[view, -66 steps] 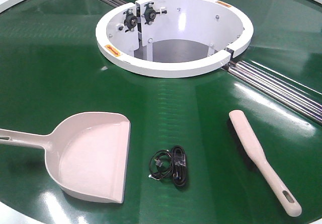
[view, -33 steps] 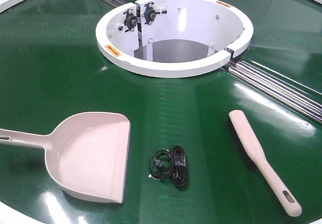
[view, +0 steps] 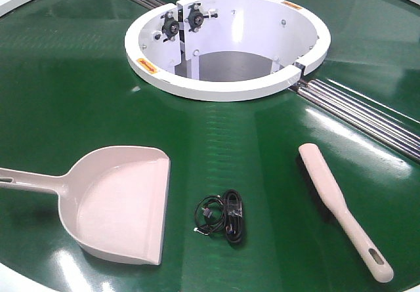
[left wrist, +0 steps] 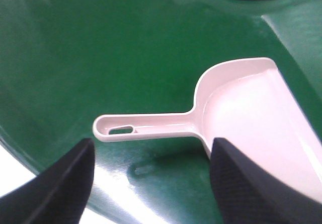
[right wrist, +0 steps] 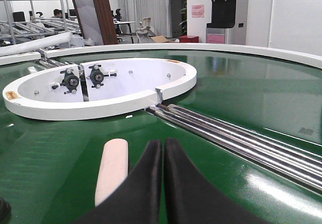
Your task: Clean and inspect green conveyor with broom and dustpan
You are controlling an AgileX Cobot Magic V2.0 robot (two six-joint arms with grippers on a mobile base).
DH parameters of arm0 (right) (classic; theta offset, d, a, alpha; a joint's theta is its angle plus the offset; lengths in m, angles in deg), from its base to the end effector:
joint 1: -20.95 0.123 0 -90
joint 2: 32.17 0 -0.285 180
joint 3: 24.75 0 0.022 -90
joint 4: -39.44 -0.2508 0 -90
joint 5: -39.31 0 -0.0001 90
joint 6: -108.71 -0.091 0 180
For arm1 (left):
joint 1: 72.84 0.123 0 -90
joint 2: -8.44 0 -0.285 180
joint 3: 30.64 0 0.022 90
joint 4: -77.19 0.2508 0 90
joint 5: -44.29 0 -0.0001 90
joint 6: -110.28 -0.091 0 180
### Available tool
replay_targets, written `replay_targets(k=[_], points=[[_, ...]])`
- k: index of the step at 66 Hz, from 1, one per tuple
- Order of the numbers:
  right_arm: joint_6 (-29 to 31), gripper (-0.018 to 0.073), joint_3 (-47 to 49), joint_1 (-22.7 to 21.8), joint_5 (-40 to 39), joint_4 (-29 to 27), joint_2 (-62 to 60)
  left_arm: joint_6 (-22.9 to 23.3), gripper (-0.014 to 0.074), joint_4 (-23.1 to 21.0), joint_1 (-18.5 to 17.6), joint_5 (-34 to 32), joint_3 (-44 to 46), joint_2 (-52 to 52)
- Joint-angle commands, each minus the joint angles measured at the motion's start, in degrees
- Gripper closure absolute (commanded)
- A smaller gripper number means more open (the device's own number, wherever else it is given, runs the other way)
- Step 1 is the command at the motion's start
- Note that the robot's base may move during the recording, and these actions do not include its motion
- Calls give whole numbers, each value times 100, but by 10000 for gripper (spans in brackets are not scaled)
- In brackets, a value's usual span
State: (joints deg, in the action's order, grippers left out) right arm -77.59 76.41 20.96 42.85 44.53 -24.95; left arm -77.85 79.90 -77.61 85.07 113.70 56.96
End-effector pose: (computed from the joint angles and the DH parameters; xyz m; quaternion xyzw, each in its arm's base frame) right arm 0.0570 -0.0005 0.1986 0.0094 0.7045 0.0057 0.7096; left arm 0.1328 -0.0083 0.3317 0.1083 0.8800 0.0355 0.4611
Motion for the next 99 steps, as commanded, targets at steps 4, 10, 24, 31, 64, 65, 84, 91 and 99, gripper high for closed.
replay_targets(k=[4, 10, 24, 31, 64, 65, 84, 91, 99], points=[[20, 569, -117, -33, -417, 55, -103, -420, 155, -43, -14, 636, 1109, 768], [20, 569, -117, -33, -410, 55, -103, -851, 155, -43, -14, 1221, 1819, 1393], [20, 569, -117, -33, -410, 55, -103, -2001, 155, -102, -14, 2032, 3100, 2704], [20, 569, -117, -33, -410, 55, -103, -2261, 147, -237, -16, 2306, 3523, 3196], [20, 569, -117, -27, -417, 55, -103, -5084, 28, -337, -16, 2226, 3683, 3953], [20, 569, -117, -27, -417, 55, -103, -5140, 28, -337, -16, 2216, 3683, 3965], [20, 569, -117, -27, -417, 55, -103, -5787, 28, -464, -21, 2335, 3683, 4528], [20, 569, -117, -27, -417, 55, -103, -6168, 30, -509, -21, 2506, 3683, 4758], [20, 569, -117, -27, -417, 55, -103, -6501, 30, -509, -28, 2610, 3683, 4969]])
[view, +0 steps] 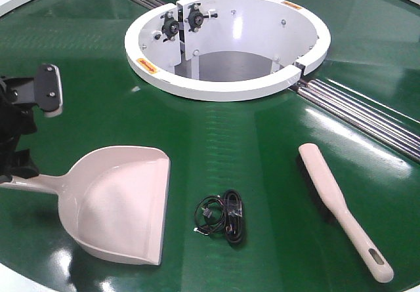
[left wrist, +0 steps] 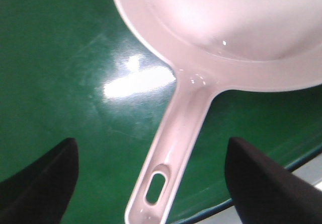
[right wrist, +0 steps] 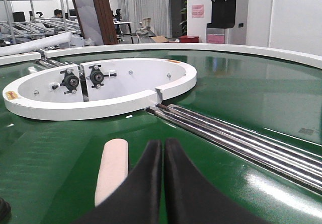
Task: Clean and inspect green conveyor with broom and dustpan
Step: 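Lower the left gripper onto the pink dustpan handle and grasp it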
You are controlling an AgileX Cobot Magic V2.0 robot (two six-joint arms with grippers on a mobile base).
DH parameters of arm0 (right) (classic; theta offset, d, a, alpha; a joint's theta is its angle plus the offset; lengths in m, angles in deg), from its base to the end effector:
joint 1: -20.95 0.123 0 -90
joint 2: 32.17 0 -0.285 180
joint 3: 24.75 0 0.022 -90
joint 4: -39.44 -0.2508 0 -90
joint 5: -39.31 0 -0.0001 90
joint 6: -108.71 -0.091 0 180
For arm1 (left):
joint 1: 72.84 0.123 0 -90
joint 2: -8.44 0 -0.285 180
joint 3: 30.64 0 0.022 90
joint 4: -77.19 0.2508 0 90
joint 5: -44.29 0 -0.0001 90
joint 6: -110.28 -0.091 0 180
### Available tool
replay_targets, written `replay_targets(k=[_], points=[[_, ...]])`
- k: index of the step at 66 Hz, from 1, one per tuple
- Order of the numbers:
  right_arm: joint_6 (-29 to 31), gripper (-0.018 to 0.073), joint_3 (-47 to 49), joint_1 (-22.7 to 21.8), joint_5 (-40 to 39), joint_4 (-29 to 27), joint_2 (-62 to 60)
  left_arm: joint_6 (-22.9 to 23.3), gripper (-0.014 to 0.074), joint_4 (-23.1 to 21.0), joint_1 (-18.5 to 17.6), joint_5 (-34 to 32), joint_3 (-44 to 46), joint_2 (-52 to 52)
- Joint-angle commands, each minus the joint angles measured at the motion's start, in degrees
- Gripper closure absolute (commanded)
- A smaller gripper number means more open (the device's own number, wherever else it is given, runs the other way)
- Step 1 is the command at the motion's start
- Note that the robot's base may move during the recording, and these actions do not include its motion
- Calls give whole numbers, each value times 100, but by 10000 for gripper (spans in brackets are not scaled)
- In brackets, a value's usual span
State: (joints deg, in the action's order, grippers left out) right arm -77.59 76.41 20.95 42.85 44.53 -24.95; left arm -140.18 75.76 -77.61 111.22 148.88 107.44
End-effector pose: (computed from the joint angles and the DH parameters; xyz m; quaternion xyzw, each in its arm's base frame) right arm 0.0570 -0.0005 0.1986 0.0094 0.7045 0.0056 0.7096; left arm 0.3156 -0.0284 0.2964 0.6032 0.7886 0.0541 0.1059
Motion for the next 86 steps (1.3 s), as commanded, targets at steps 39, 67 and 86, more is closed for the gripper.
replay_targets(k=[39, 67, 86], points=[[20, 569, -117, -26, -410, 55, -103, -794, 38, 281, -534, 35, 165, 537], [20, 569, -117, -26, -417, 55, -103, -780, 41, 437, -513, 48, 165, 819], [20, 569, -117, -26, -417, 55, -103, -774, 41, 519, -468, 114, 155, 1029]])
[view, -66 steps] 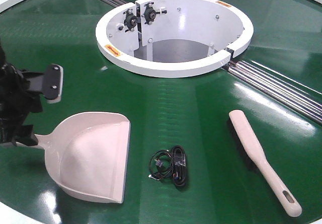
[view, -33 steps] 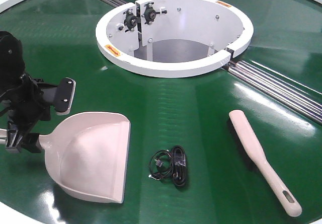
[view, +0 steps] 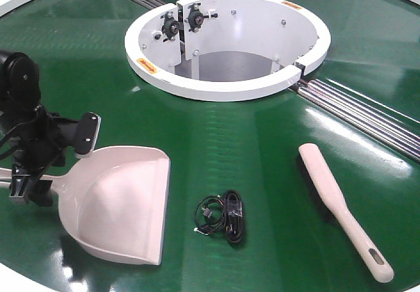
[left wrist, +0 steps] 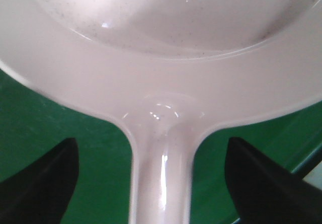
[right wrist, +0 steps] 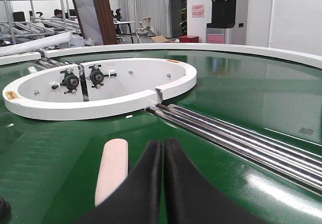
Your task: Clean and inspect green conveyor with broom and dustpan
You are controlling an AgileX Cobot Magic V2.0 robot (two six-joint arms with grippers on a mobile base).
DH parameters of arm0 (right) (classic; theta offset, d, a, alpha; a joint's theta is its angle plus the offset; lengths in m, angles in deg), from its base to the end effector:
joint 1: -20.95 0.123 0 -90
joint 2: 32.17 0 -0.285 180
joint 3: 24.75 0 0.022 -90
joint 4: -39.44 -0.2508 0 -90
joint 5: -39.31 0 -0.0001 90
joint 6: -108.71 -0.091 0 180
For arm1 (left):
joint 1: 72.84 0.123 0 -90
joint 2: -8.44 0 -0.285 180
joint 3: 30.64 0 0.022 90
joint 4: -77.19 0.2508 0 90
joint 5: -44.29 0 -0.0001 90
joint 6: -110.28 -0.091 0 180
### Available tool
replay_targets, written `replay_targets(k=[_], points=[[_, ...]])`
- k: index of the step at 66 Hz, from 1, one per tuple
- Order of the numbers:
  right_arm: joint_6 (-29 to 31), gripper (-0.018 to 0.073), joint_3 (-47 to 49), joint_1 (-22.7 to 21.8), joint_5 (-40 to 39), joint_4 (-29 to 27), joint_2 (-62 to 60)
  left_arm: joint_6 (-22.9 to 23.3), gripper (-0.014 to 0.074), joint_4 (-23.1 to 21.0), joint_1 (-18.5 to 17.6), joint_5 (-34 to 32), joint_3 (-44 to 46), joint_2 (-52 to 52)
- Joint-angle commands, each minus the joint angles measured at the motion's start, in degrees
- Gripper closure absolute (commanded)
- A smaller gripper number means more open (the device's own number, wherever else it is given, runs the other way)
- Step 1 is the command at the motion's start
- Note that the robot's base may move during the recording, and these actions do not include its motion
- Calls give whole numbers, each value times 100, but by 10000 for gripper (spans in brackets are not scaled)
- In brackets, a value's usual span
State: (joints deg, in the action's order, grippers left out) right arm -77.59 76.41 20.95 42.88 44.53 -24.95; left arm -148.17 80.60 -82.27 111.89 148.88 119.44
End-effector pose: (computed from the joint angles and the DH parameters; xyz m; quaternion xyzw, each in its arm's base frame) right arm 0.0570 -0.0005 0.1985 0.0095 0.7047 0.0056 0.7095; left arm 0.3411 -0.0516 0.2269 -0.7016 -0.7120 -0.0273 0.0090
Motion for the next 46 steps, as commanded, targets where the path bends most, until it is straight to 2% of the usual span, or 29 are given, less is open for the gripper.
replay_targets(k=[1, 10, 19, 25, 46], points=[[20, 569, -117, -26, -419, 55, -103, 25, 41, 44, -2, 54, 155, -156], [20, 569, -117, -26, -419, 55, -103, 31, 49, 70, -2, 54, 155, -73], [20, 569, -117, -26, -419, 55, -103, 31, 115, 158, 24, 66, 155, -24], [20, 569, -117, -26, -419, 55, -103, 46, 190, 186, 98, 166, 155, 9], [20, 569, -117, -26, -419, 55, -103, 53, 536, 191, 157, 265, 155, 28]])
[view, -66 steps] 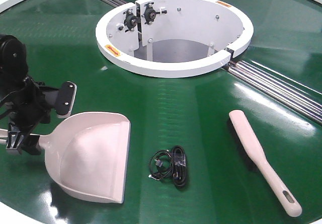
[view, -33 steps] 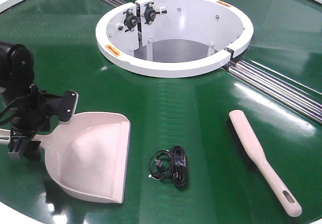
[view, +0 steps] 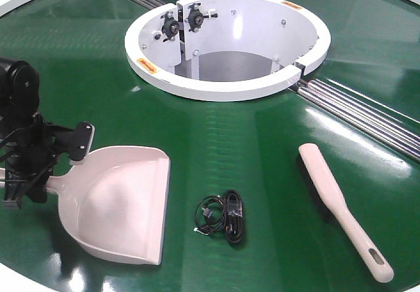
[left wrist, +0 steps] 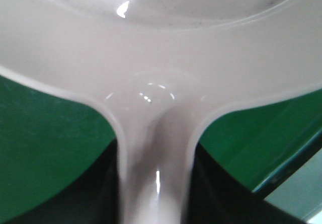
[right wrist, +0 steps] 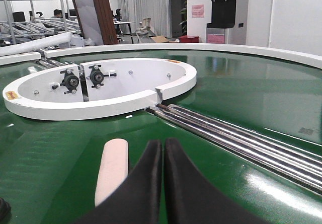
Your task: Clean and inspect green conveyor with broom and dustpan
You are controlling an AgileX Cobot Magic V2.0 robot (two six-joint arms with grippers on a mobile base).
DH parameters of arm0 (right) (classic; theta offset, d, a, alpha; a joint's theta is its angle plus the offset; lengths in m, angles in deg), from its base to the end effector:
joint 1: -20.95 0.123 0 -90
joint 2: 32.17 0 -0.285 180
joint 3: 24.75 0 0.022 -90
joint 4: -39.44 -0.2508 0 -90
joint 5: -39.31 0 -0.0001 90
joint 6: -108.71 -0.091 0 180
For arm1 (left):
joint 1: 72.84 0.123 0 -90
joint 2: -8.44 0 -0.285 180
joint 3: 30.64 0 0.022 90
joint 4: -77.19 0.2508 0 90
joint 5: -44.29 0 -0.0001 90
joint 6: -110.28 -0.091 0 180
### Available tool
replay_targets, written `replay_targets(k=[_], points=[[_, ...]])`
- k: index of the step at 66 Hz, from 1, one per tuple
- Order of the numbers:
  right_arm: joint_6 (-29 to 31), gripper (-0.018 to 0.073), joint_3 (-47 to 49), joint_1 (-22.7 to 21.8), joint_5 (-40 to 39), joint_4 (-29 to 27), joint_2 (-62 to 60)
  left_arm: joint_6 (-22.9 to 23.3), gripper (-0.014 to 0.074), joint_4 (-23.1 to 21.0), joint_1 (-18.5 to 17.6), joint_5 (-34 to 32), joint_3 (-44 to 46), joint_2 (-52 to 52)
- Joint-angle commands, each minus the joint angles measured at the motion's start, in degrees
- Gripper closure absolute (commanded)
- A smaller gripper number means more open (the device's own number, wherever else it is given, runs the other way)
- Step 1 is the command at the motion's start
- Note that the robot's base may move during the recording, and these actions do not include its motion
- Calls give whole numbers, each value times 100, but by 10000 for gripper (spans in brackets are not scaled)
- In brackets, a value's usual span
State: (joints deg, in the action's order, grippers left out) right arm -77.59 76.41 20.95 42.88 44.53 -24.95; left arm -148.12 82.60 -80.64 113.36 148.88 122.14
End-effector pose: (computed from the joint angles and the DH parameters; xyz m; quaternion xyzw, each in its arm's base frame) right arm 0.0570 -0.0005 0.1985 0.0095 0.7047 0.0056 0.7095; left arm 0.3451 -0.0392 0.2108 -0.6955 -0.7167 -0.0192 0.0483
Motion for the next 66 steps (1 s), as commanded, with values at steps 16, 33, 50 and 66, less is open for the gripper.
replay_targets(k=[16, 33, 50, 66], points=[[20, 569, -117, -26, -419, 55, -103, 47, 604, -8, -5, 207, 155, -418], [20, 569, -117, -26, -419, 55, -103, 47, 604, -329, -5, 17, 155, -864], [20, 569, -117, -26, -419, 55, -103, 19, 604, -607, -172, -25, 155, -866], [20, 569, -117, -26, -419, 55, -103, 12, 604, -638, -281, -140, 155, -832]])
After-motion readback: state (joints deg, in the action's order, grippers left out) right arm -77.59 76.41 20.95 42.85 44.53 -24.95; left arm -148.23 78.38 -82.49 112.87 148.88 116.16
